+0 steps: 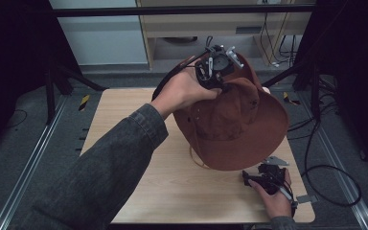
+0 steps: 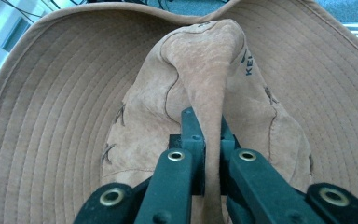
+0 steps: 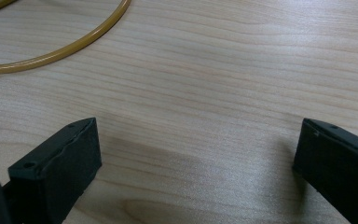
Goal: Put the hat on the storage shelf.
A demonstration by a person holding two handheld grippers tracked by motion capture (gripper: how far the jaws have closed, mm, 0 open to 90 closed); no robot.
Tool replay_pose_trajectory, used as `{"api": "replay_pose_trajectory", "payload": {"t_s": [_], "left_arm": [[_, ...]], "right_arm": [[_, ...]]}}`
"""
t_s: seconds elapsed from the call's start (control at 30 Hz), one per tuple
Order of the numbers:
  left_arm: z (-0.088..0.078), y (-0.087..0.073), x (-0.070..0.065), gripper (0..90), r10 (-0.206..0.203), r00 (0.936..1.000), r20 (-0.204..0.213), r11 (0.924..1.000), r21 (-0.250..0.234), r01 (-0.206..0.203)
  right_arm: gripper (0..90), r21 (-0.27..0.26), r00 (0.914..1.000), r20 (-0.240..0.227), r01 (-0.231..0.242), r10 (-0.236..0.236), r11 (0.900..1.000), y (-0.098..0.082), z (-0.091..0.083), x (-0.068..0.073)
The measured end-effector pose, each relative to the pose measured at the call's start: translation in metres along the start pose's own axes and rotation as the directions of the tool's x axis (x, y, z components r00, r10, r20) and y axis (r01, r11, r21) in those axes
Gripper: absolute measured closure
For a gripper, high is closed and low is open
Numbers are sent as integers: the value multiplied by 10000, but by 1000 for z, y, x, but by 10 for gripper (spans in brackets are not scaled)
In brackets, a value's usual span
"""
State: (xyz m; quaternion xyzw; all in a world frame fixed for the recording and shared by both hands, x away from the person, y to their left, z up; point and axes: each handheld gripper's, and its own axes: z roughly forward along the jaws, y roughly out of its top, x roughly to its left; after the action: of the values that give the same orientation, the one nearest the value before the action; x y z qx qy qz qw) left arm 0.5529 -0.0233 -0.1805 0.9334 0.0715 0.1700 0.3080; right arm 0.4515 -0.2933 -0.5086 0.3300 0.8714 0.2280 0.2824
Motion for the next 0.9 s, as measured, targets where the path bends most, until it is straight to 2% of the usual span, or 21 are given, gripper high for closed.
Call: {"api": "replay_pose_trajectory", "payload": {"t_s": [0.2,0.33,0.43,0.6,0.77,0.9], "left_arm": [[8,2,0,885,-18,9999,100,10000,98,17],[15,2,-1,885,25,10000,-23,9992,401,-24],[17,1,4,885,-200,9998,-99,9992,352,203],[24,-3,9,882,-365,9993,-56,9977,576,367],[31,-5,8,870,-417,9991,86,9974,598,411],[33,-9,9,845,-509,9987,38,9965,661,505]], "right_arm": [[7,13,10000,43,-22,22,10000,0,0,0],[7,14,10000,34,-18,18,10000,0,0,0],[7,15,10000,36,-18,18,10000,0,0,0],[7,16,10000,34,-21,21,10000,0,0,0],[7,11,10000,20,-19,19,10000,0,0,0],[7,27,10000,81,-50,49,10000,0,0,0]]}}
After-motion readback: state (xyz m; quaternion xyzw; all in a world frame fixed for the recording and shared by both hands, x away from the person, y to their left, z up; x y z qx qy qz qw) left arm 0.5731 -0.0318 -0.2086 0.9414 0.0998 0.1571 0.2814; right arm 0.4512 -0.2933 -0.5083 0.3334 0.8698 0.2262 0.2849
